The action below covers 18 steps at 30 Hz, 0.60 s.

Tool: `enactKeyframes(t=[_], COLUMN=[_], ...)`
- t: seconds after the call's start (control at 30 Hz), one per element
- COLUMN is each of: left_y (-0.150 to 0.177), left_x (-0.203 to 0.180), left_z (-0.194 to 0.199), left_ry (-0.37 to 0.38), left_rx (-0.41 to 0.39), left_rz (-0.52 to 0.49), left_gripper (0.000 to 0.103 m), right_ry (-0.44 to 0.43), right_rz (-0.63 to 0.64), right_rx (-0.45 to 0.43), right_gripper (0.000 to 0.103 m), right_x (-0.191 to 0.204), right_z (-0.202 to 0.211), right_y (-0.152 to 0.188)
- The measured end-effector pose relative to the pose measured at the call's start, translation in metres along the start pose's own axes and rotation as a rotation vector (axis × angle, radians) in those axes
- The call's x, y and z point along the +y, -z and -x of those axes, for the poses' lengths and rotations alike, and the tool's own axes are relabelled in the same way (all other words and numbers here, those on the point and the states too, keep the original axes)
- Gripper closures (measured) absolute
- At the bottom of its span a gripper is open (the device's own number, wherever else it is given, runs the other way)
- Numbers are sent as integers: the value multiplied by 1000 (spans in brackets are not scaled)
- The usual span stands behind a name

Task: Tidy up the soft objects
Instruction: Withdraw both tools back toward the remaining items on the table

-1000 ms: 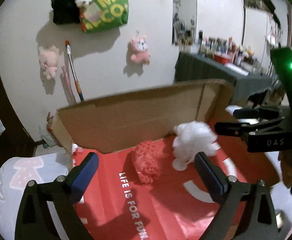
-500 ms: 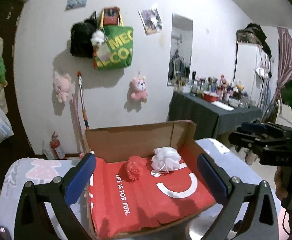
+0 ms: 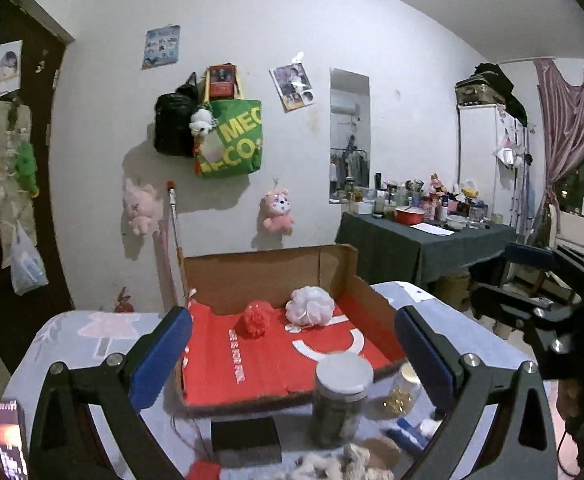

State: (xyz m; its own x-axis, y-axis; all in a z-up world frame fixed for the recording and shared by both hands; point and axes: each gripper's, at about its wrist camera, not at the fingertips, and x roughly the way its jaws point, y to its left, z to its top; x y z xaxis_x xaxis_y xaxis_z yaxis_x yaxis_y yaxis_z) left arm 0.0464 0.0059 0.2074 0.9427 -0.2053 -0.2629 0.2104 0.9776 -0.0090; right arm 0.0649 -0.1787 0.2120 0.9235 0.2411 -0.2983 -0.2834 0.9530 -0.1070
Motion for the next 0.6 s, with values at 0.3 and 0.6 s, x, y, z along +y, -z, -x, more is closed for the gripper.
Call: enactKeyframes(t=[0.3, 0.6], left_y=[54, 113], left_x=[-10, -7], left_z=[28, 13], left_ry=[-36, -51], left_rx=[14, 151], left_rz=[38, 64], left_gripper=[0, 0], right_ry=[-3, 2], right_rz=[-81, -106], right_rx=[33, 103], right_gripper=[5, 5], right_x=[8, 24], right_z=[20, 1], right_y=[56, 112])
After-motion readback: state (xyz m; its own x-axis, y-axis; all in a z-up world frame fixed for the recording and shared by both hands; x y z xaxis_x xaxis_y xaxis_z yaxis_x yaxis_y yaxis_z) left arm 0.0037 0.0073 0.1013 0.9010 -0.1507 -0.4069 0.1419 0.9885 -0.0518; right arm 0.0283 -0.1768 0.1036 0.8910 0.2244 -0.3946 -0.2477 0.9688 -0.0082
